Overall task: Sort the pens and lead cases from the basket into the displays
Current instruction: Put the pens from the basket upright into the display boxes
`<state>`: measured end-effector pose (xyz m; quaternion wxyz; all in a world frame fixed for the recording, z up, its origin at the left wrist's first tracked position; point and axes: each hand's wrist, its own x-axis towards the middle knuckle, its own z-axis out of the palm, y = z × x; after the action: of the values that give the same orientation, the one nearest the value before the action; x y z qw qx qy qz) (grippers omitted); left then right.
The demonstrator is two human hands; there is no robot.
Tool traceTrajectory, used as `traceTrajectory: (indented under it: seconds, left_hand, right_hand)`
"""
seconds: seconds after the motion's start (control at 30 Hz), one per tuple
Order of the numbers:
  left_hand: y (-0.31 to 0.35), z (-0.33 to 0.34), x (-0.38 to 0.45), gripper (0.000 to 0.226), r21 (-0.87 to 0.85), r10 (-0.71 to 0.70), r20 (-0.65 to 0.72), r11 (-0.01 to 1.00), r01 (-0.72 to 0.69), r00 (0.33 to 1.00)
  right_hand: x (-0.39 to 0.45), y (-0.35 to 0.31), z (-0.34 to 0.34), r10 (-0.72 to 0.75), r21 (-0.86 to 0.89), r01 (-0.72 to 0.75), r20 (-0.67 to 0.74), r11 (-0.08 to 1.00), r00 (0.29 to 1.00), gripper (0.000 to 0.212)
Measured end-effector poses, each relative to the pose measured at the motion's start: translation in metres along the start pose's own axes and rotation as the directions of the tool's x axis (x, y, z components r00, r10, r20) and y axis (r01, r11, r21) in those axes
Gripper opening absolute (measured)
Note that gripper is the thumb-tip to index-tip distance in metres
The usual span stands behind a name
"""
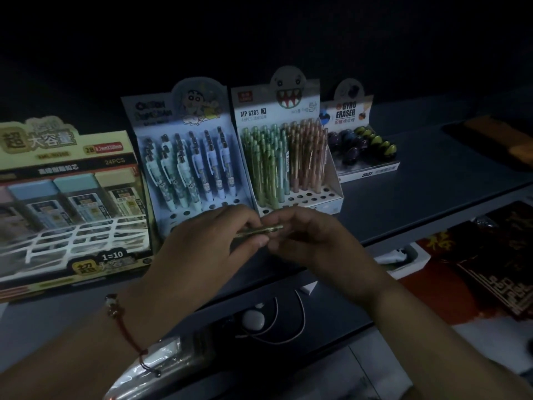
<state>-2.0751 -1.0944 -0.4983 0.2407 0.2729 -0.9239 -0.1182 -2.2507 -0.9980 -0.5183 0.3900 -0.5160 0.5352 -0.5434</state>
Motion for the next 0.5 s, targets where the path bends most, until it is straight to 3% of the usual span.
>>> traceTrajectory:
  seconds: [0.2, 0.37, 0.5]
  left_hand:
    - [0.003, 0.002, -0.001, 0.022, 0.030, 0.103, -0.037, 0.994, -0.102, 0.994]
    - [0.003, 0.007, -0.001, 0.036, 0.165, 0.183, -0.079, 0.972, -0.168, 0.980]
    - [0.002, 0.008, -0.002, 0.040, 0.162, 0.202, -0.061, 0.968, -0.190, 0.977]
  right_hand:
    - [-0.005, -0.006, -0.004, 0.087, 0.179, -0.068, -0.097, 0.981, 0.991, 0.017]
    - [-0.005, -0.012, -0.013, 0.119, 0.143, -0.091, -0.202, 0.986, 0.972, 0.014]
    - [-0.003, -0.018, -0.026, 0.139, 0.155, -0.090, -0.344, 0.984, 0.929, 0.015]
